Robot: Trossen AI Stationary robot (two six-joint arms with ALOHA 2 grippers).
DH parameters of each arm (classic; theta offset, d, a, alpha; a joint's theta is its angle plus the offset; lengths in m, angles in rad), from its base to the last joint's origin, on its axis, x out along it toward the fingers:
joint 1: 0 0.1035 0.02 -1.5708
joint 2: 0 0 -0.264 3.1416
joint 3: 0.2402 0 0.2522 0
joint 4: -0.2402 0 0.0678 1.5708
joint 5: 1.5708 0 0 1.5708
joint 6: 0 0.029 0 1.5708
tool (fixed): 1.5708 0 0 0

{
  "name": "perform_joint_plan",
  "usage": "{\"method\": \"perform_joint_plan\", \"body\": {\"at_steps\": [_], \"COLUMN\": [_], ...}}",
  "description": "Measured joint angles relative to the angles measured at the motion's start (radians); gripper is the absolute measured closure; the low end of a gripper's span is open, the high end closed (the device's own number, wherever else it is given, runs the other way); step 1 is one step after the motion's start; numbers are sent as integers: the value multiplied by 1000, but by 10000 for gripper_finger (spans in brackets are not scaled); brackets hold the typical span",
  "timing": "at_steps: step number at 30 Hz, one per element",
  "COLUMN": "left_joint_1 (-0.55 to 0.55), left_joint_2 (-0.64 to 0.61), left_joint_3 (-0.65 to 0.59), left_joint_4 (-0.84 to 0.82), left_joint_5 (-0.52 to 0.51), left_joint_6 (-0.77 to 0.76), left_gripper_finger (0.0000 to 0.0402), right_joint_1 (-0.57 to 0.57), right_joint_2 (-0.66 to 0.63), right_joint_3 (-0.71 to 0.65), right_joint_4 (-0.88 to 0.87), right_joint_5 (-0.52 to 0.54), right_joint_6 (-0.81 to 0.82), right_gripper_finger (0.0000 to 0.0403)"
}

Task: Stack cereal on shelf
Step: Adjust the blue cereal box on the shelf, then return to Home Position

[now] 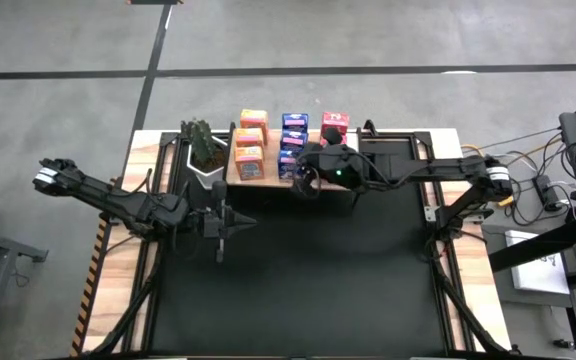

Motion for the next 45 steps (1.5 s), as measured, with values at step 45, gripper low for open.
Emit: {"method": "perform_joint_plan", "body": {"at_steps": [45], "left_joint_1": [0], "left_joint_2": [0], "left_joint_3": [0], "left_joint_4": [0], "left_joint_5": [0], "left_joint_6": [-4], "left_gripper_finger": [402], "right_joint_1": [-4], "right_joint_2": [10], "right_joint_3": [54], "right_joint_4": [-117], "right_joint_5": [4], "right_joint_6": [-156], "right_gripper_finger": [394]}}
